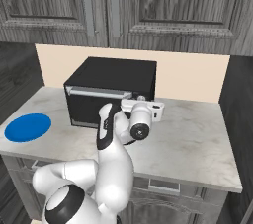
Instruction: Pull the toaster oven rack outwards. Pick up the baguette from the plate and place it on the toaster oven rack. Close the toaster oven door fully and set the temperature to the lowest setting.
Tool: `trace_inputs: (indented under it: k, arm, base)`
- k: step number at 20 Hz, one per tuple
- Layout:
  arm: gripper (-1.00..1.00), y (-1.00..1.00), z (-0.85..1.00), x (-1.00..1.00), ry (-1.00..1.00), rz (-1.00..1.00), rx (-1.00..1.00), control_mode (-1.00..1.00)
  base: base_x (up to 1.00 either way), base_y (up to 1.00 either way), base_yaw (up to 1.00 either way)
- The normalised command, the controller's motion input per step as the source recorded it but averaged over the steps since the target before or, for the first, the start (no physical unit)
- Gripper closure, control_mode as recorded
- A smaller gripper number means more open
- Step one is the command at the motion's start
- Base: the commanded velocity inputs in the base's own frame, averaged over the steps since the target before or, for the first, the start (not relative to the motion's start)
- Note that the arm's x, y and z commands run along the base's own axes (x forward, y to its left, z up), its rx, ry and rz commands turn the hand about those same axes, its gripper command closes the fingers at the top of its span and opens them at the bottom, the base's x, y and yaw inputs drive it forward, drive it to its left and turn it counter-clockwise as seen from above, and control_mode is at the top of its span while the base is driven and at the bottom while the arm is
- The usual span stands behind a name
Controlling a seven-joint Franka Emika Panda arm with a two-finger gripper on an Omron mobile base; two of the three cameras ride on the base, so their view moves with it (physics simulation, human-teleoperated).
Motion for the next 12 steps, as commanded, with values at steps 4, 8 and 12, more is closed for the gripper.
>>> trace_inputs:
  k: [4,8,12]
  arm:
    - [-1.00,0.00,0.00,0.04,0.00,0.00,0.00,-1.00]
    - [-1.00,0.00,0.00,0.05,0.00,0.00,0.00,-1.00]
    - [-1.00,0.00,0.00,0.00,0.00,0.00,0.00,-1.00]
  base:
    - [0.00,0.00,0.00]
    - [0.00,0.00,0.00]
    - [0.00,0.00,0.00]
